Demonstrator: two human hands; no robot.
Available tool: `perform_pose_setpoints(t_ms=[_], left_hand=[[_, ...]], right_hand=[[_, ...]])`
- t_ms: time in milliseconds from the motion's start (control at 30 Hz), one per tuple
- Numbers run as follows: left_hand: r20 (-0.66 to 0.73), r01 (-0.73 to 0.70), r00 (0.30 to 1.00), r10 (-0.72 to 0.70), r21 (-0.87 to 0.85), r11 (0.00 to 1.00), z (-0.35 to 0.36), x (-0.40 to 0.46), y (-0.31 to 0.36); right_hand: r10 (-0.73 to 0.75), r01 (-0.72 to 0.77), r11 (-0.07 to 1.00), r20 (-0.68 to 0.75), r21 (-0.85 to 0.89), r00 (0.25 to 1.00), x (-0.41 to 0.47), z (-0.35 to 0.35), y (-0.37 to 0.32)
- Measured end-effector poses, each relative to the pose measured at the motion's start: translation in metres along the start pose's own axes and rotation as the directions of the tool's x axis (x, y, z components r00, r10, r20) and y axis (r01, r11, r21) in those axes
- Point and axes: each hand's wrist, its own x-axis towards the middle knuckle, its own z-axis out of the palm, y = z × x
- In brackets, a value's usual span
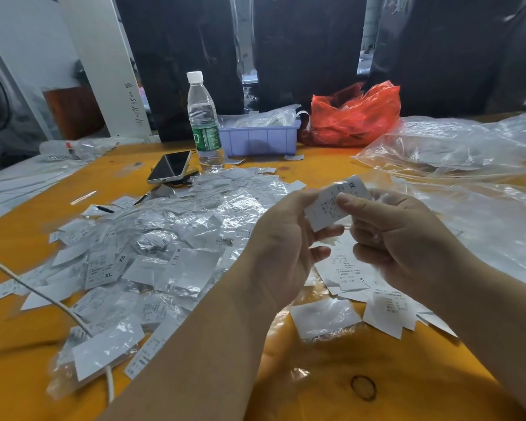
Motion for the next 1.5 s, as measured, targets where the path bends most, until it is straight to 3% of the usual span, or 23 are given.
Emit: perform_pose_setpoints(t_ms=[100,267,633,833,933,1000,1067,1133,1200,1300,1400,1500], left_hand=[[-0.033,-0.050,0.998,0.052,0.068,0.996,-0.003,0.000,0.002],[-0.114,-0.079,0.988,0.107,0.228,0.971,-0.007,0.002,0.000],[-0.209,-0.085,0.968,0.137,0.241,0.967,-0.011,0.000,0.003],[-0.041,-0.063,0.996,0.074,0.232,0.971,-0.011,-0.002,0.009],[-0.070,-0.184,0.965,0.252,0.504,0.844,-0.008,-0.004,0.005],[-0.111,-0.235,0.922,0.370,0.599,0.766,-0.008,-0.005,0.003],[-0.167,-0.259,0.871,0.461,0.641,0.723,-0.013,-0.005,0.008],[-0.242,-0.246,0.821,0.517,0.668,0.702,-0.021,-0.003,0.014],[-0.309,-0.171,0.797,0.519,0.708,0.685,-0.030,0.001,0.017],[-0.359,0.045,0.824,0.438,0.813,0.581,-0.042,0.008,0.012],[-0.402,0.226,0.819,0.409,0.882,0.413,-0.050,0.011,0.008],[-0.431,0.294,0.782,0.450,0.892,0.344,-0.055,0.011,0.009]], right_hand=[[0.008,-0.008,0.999,0.016,0.047,1.000,0.001,-0.001,-0.002],[0.045,-0.044,0.999,0.031,-0.032,0.999,-0.001,0.001,0.001],[0.053,-0.052,0.998,0.033,-0.042,0.998,0.002,-0.003,-0.002],[0.028,-0.037,0.993,-0.083,-0.111,0.996,0.003,-0.004,-0.001],[-0.016,-0.004,0.979,-0.095,-0.202,0.995,0.003,-0.005,0.000],[-0.079,0.046,0.953,-0.100,-0.300,0.992,0.002,-0.006,-0.001],[-0.198,0.142,0.861,-0.065,-0.488,0.978,0.003,-0.011,-0.002],[-0.264,0.196,0.700,0.005,-0.687,0.964,0.003,-0.013,-0.005],[-0.210,0.162,0.510,0.060,-0.845,0.976,0.002,-0.015,-0.004],[-0.059,0.083,0.292,0.069,-0.953,0.996,0.002,-0.014,0.001],[0.059,0.021,0.175,0.032,-0.984,0.998,-0.001,-0.011,0.002],[0.128,-0.006,0.122,0.010,-0.992,0.992,-0.002,-0.009,0.002]])
